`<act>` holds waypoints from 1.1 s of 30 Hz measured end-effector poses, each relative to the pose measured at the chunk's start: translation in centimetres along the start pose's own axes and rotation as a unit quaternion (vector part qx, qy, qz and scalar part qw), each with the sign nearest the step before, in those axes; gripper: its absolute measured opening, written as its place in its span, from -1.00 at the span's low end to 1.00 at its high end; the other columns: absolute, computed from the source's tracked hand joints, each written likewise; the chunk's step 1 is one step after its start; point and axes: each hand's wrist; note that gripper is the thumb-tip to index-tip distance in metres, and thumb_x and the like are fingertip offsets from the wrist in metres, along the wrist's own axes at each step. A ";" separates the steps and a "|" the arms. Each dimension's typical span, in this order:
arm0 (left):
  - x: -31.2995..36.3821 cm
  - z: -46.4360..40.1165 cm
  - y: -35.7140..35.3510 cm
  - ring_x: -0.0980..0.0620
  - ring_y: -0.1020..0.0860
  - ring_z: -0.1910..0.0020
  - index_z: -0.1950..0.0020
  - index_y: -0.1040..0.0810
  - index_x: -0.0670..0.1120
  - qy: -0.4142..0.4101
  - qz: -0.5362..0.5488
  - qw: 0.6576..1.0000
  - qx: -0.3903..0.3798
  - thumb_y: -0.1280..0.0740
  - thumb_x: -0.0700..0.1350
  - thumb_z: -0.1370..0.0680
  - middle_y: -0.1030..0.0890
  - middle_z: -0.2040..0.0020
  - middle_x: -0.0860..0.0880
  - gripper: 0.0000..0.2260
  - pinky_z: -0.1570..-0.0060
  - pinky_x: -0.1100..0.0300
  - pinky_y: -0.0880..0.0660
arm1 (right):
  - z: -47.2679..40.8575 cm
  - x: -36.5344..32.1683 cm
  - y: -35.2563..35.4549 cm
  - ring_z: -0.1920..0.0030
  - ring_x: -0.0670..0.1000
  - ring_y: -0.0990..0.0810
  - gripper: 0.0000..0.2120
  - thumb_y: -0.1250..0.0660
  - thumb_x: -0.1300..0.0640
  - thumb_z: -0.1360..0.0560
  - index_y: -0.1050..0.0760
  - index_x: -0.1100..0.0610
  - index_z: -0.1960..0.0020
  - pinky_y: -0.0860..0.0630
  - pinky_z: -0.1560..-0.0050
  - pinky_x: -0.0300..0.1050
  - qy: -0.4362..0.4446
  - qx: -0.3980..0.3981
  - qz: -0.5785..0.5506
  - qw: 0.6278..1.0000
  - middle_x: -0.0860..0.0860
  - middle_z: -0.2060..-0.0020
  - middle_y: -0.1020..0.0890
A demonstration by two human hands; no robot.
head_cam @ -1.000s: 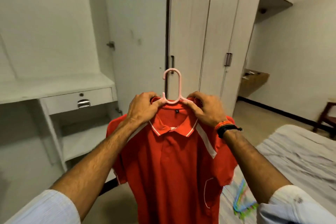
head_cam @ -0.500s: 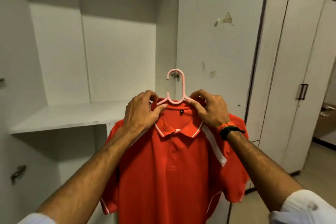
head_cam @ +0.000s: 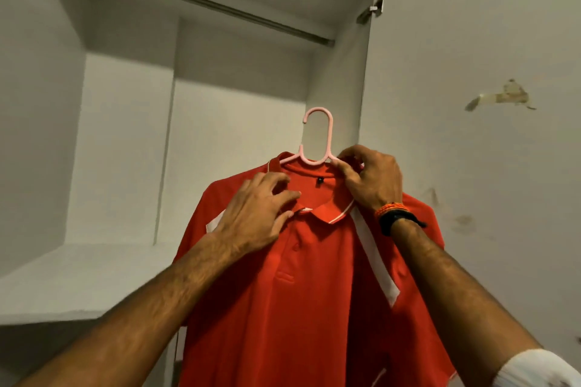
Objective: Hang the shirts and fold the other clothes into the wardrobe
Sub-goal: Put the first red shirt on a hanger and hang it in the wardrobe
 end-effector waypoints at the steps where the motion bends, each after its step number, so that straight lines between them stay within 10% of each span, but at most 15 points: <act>1: -0.8 -1.3 -0.9 -0.10 -0.47 -0.22 -0.30 -0.57 0.03 0.001 -0.014 1.000 -0.011 -0.39 0.04 -0.48 -0.50 -0.31 -0.07 -0.61 -0.14 -0.06 -0.48 | -1.5 0.4 -1.2 0.11 0.08 -0.65 -0.78 -0.43 -0.15 -0.46 -0.66 -0.02 0.04 -0.58 0.11 -0.01 0.003 0.008 0.003 1.000 -0.02 0.16 -0.71; 33: -33.3 -40.0 -27.5 -0.03 -0.39 -0.29 -0.37 -0.33 0.03 -0.068 -0.006 0.988 0.135 -0.31 0.14 -0.52 -0.33 -0.40 0.05 -0.54 -0.26 0.00 -0.39 | -43.7 8.8 -30.7 0.08 0.12 -0.59 -0.81 -0.32 -0.08 -0.55 -0.64 -0.04 -0.06 -0.46 0.16 -0.07 0.119 0.160 0.279 0.939 0.06 0.08 -0.67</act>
Point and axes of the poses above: each hand's wrist, its own z-axis away from the middle knuckle, its own y-axis out of the back of the hand, x = y × z
